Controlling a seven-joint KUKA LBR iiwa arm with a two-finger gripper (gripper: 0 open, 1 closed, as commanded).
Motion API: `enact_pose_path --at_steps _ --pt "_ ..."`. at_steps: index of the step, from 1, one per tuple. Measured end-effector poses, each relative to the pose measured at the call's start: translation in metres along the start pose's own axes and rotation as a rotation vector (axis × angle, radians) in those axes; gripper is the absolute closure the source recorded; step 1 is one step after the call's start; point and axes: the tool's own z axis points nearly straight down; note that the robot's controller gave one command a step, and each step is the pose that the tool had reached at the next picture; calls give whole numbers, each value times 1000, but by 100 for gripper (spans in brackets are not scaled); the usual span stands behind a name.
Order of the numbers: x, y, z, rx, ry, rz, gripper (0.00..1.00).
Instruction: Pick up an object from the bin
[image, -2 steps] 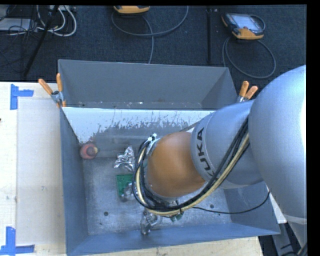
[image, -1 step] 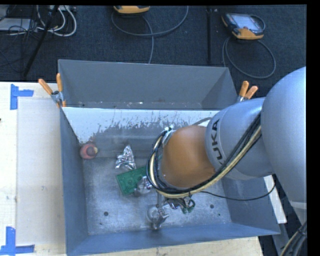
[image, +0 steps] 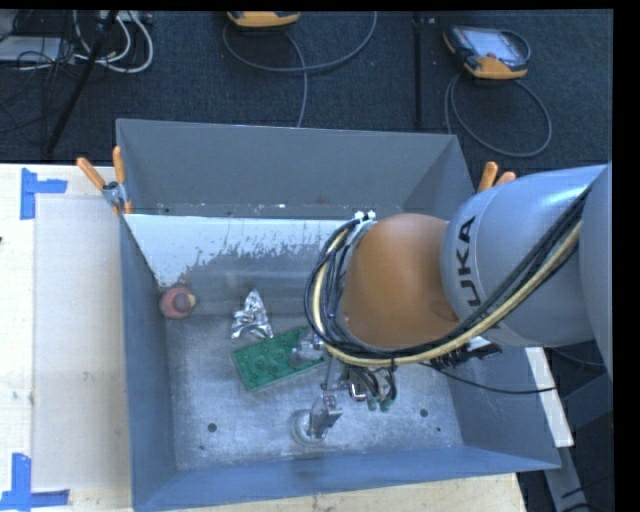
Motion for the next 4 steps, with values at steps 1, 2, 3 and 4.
enact_pose_path --at_steps 1,2,3,4 --pt "-73 20 49 0 2 -193 0" --pt "-73 19 48 0 2 -188 100" --pt "-73 19 48 0 3 -187 0" --pt "-73 19 48 0 3 -185 100"
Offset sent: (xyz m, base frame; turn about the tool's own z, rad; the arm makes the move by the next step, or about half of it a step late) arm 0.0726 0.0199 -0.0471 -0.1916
